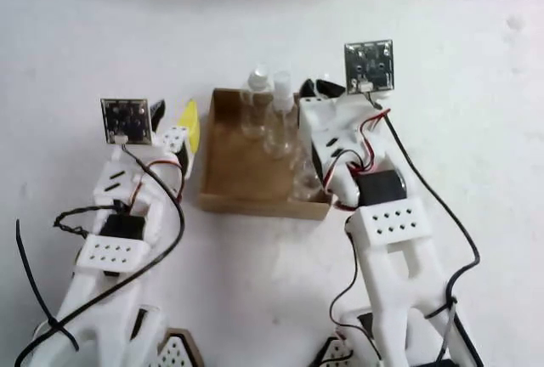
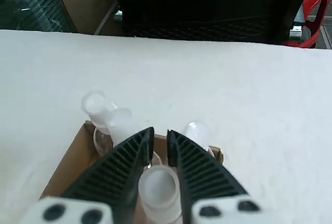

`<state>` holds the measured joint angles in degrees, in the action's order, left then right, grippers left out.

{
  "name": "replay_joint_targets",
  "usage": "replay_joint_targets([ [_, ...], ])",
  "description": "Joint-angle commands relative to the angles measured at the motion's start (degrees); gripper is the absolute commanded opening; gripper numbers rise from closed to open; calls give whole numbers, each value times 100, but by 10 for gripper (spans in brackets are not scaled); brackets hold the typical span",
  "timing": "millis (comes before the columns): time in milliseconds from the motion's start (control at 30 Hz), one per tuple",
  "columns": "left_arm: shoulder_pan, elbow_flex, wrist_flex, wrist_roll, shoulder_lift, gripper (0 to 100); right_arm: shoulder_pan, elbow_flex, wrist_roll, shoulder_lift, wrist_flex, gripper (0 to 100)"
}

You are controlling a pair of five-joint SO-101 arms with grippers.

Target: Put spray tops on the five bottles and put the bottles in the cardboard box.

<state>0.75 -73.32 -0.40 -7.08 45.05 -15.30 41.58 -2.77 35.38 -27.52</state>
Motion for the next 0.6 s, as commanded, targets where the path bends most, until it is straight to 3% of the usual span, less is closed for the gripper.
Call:
replay_joint_targets([
  [0,-22,53,-149,79,171,161,13,-536,-9,-382,-110,16],
  [200,-13,62,-149,79,171,161,40,-1152,-9,-1121,-602,16],
  [567,-13,62,-149,79,171,161,40,-1160,-9,-796,-848,16],
])
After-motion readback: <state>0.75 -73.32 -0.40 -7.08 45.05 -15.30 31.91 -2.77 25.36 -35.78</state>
